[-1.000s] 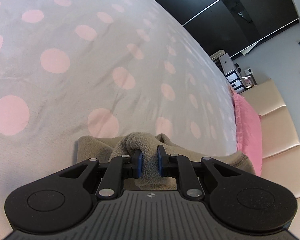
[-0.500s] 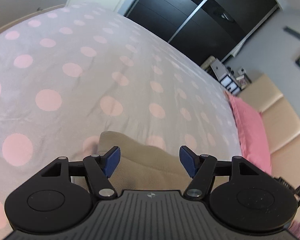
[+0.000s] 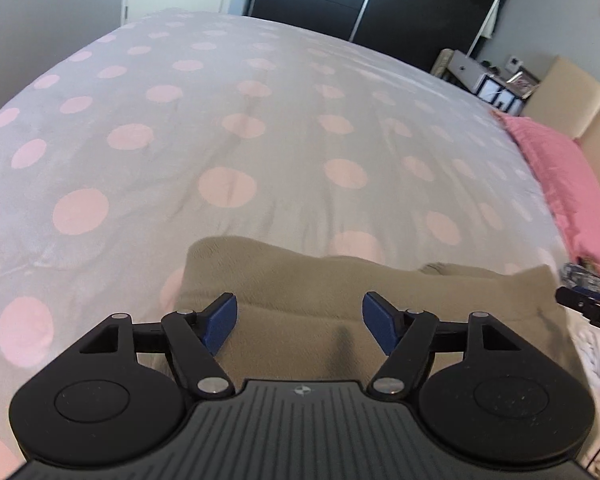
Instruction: Fold clothes
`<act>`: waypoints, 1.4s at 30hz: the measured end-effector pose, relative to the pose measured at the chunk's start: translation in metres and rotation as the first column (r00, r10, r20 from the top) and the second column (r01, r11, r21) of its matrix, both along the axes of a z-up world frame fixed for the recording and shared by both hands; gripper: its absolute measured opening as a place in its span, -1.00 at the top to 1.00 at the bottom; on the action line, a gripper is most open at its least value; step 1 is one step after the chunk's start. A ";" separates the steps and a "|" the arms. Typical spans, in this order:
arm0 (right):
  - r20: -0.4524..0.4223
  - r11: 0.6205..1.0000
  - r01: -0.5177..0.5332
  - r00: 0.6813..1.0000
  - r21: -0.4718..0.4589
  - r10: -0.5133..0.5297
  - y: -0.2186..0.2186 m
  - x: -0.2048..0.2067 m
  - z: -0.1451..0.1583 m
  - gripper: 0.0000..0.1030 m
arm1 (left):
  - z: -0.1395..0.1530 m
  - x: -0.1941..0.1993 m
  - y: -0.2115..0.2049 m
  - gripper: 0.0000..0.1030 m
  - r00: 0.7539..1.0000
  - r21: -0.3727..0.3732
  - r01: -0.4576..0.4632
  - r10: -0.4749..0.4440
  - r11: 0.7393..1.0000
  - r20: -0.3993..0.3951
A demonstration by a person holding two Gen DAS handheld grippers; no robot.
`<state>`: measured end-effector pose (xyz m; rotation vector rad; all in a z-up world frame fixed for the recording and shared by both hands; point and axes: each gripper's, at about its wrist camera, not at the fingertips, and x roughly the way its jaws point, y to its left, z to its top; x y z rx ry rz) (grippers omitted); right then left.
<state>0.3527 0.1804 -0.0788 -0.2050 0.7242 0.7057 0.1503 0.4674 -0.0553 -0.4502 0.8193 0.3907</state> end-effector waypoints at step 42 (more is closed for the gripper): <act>0.002 0.997 0.082 0.997 -0.009 -0.082 0.017 0.020 -0.036 0.30 | -0.040 0.004 0.012 0.99 0.996 0.100 -0.080 0.083 0.992 -0.019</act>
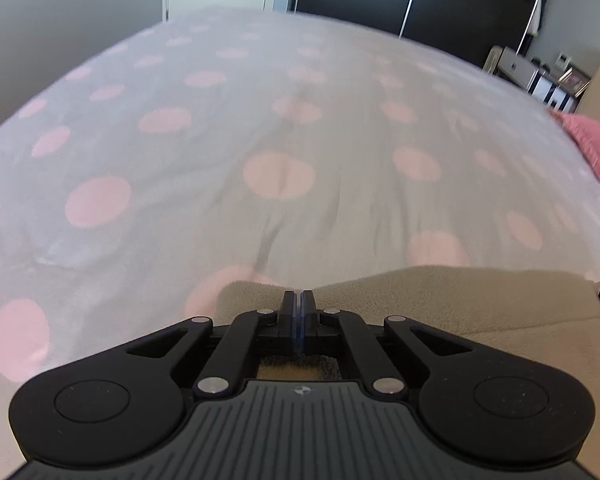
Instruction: Fold clothes
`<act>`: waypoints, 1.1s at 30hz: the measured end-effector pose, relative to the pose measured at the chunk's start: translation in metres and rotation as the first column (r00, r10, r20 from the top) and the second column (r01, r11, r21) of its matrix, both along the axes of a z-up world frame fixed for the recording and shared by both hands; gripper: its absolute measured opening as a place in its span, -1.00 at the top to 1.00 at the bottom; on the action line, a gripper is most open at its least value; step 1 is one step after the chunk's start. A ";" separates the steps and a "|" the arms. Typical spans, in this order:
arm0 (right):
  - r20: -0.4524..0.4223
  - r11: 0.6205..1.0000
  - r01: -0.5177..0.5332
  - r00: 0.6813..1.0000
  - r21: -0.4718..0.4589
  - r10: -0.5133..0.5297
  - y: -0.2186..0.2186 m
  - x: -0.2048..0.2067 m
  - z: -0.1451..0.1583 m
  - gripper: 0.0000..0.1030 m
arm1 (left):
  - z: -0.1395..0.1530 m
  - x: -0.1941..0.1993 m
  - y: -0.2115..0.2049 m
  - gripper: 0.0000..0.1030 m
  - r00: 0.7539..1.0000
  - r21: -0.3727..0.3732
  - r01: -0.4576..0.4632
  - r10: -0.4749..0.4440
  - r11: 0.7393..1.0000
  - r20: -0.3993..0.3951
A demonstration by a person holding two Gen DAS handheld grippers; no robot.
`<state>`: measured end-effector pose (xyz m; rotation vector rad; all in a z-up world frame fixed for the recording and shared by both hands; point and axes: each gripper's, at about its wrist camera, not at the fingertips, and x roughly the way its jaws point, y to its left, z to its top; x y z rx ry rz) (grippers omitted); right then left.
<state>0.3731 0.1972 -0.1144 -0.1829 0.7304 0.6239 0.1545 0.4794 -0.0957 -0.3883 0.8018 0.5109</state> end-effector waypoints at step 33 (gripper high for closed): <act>-0.331 0.967 0.202 0.912 -0.153 -0.243 -0.224 -0.128 -0.022 0.87 | -0.002 -0.205 -0.056 0.34 0.991 -0.207 0.002 -0.029 0.978 -0.131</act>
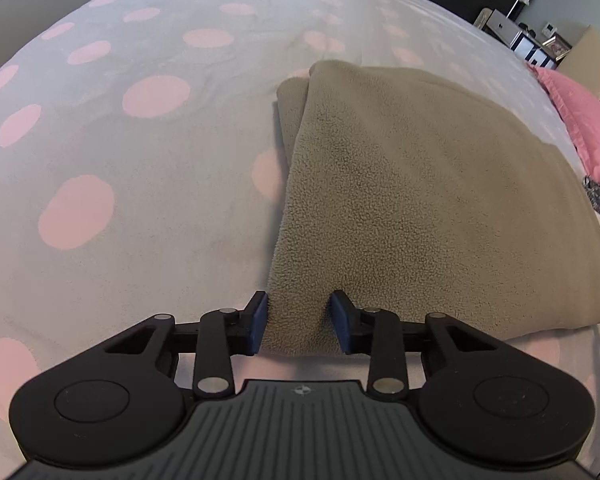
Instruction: Fold clothes
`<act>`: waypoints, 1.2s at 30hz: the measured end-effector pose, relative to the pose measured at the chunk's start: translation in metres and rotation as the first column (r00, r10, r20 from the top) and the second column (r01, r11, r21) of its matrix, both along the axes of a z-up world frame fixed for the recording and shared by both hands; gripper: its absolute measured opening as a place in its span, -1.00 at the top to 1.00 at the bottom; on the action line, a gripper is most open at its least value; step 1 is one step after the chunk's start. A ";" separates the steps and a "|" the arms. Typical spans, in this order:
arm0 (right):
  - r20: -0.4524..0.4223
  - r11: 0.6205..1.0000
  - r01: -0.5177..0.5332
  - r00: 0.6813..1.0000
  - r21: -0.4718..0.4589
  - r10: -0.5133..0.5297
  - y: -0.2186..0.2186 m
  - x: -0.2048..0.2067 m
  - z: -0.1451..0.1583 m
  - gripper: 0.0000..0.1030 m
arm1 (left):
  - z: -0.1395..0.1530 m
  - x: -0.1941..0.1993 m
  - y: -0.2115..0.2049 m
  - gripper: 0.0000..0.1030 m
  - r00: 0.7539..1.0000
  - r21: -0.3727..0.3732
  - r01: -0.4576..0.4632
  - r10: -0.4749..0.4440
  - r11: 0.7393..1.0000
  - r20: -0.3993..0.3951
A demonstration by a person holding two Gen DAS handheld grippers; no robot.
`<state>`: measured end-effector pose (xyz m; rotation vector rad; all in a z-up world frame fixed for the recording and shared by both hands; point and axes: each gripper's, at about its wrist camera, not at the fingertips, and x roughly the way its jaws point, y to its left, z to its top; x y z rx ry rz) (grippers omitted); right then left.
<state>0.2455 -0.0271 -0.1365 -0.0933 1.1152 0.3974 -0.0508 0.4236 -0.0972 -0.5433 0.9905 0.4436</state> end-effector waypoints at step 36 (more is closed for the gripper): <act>-0.221 0.918 -0.009 0.970 0.396 0.104 0.024 0.126 -0.023 -0.68 | -0.023 0.072 0.099 -0.46 0.988 -0.267 0.021 0.021 0.964 0.156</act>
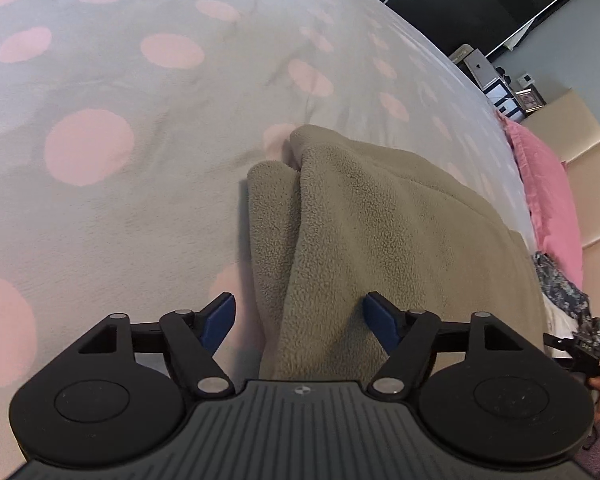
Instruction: Fold clothes
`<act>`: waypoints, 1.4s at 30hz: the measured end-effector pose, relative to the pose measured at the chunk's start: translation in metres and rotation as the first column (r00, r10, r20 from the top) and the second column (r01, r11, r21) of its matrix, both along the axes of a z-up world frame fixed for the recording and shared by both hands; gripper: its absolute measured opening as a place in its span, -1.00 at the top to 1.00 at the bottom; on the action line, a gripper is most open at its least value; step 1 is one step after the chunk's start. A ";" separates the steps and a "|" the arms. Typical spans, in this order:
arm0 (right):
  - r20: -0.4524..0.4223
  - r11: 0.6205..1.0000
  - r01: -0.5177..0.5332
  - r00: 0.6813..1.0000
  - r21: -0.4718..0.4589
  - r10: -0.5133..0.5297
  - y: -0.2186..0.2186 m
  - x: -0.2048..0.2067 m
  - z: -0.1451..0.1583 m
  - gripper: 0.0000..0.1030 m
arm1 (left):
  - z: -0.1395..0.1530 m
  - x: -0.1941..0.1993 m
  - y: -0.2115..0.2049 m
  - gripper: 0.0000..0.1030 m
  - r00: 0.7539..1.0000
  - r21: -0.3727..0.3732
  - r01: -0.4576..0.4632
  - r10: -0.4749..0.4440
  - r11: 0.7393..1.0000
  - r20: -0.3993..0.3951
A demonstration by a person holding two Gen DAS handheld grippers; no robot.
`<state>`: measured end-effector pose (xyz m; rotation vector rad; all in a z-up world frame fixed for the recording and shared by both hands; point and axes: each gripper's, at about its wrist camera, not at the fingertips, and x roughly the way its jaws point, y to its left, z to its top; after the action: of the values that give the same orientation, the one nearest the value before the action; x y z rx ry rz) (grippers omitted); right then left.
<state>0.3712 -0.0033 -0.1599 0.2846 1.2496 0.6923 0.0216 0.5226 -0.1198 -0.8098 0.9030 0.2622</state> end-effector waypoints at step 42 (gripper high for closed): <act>0.064 0.974 -0.169 0.985 0.154 0.161 0.047 -0.012 0.023 0.28 | 0.001 0.034 -0.004 0.25 0.992 -0.088 0.108 -0.101 0.990 0.072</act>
<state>0.3593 0.0438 -0.1370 0.2950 1.1801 0.9396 0.0560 0.5182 -0.1186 -0.8485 0.8964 0.1016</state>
